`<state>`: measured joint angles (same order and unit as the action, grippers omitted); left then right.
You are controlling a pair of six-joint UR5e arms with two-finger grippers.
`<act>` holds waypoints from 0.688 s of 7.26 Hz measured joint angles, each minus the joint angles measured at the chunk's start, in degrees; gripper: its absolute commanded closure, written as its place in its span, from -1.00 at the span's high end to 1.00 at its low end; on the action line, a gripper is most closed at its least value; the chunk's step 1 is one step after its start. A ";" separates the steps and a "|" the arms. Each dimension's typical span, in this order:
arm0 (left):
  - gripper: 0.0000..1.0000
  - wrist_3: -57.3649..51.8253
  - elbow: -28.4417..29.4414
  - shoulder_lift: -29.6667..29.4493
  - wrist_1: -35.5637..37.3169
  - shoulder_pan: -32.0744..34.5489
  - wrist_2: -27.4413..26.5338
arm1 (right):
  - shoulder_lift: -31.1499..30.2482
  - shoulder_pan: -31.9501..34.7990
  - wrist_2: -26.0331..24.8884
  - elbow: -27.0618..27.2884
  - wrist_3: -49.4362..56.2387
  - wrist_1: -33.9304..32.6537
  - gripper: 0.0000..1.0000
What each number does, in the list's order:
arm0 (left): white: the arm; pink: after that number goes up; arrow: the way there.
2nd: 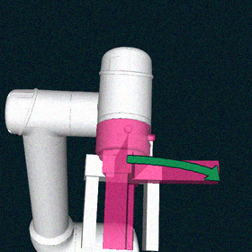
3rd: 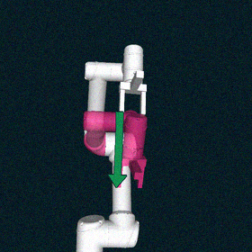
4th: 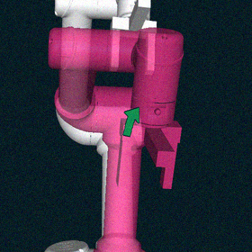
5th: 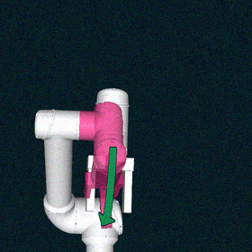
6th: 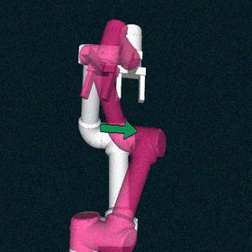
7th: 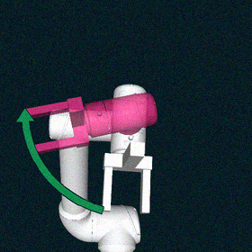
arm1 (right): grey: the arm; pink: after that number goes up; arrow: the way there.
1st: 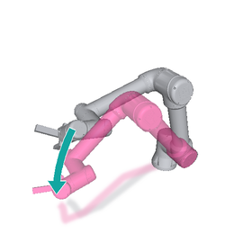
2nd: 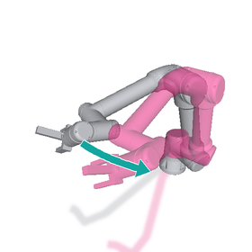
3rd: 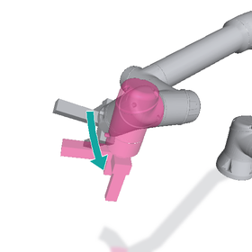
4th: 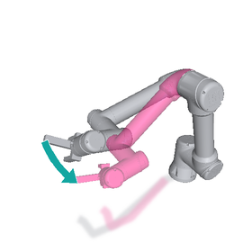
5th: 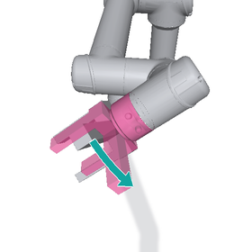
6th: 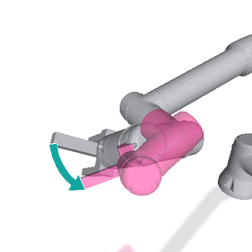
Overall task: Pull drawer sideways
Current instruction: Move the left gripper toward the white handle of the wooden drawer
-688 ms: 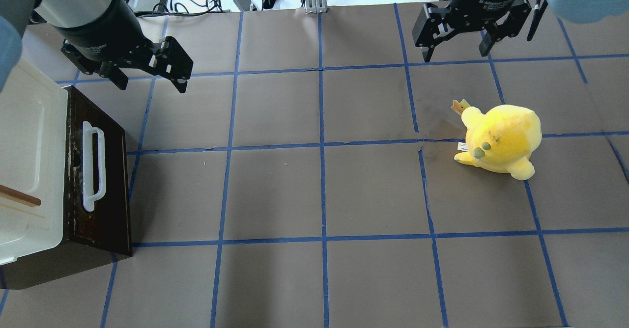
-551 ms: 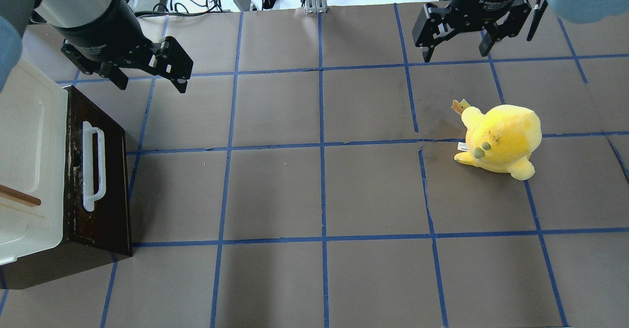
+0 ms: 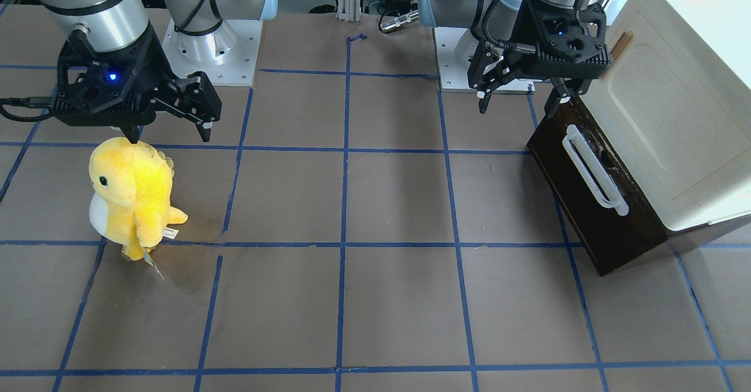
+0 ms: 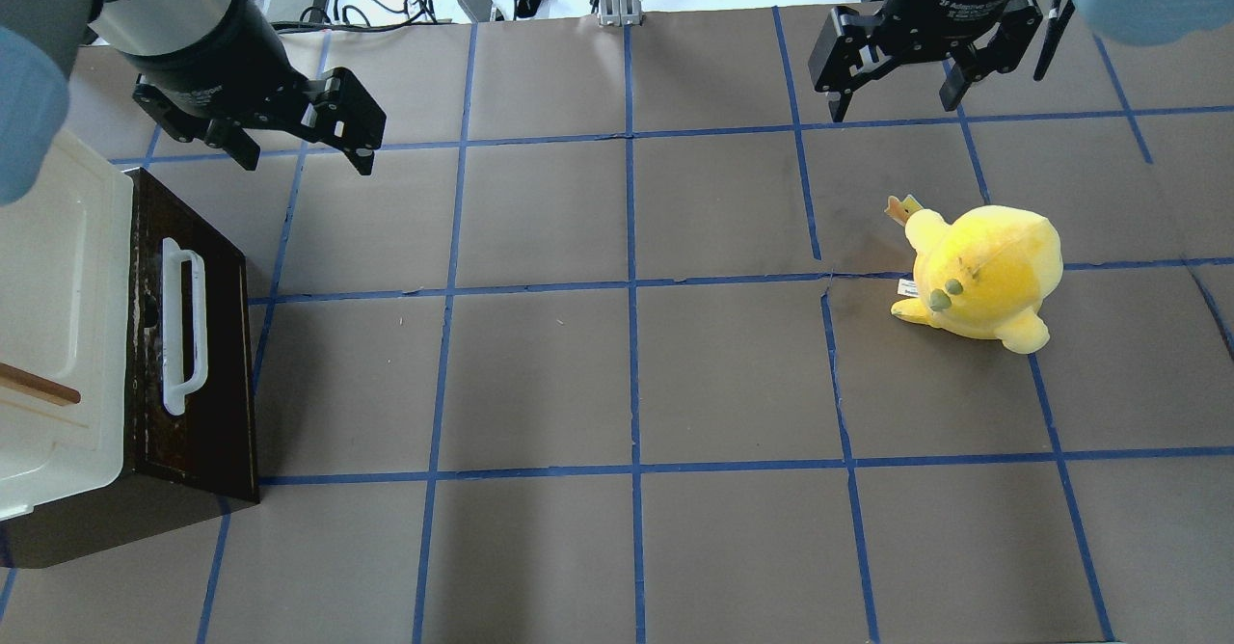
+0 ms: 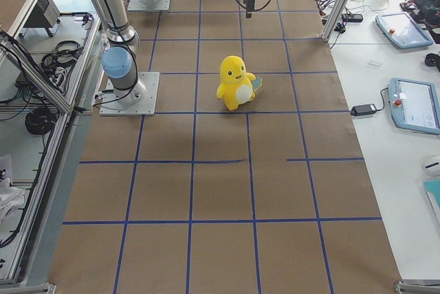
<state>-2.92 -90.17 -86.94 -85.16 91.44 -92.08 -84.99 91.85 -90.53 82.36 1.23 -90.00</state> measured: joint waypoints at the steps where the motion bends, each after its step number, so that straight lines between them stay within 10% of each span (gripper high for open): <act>1: 1.00 1.55 -1.57 0.00 2.02 0.01 -0.08 | 0.00 0.00 0.00 0.00 0.00 0.00 1.00; 5: 1.00 9.38 -6.10 -2.42 4.83 0.17 -0.09 | 0.00 0.00 0.00 0.00 0.00 0.00 1.00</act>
<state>6.46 -96.27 -89.36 -80.32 91.60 -92.17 -84.99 91.85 -90.53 82.35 1.23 -90.00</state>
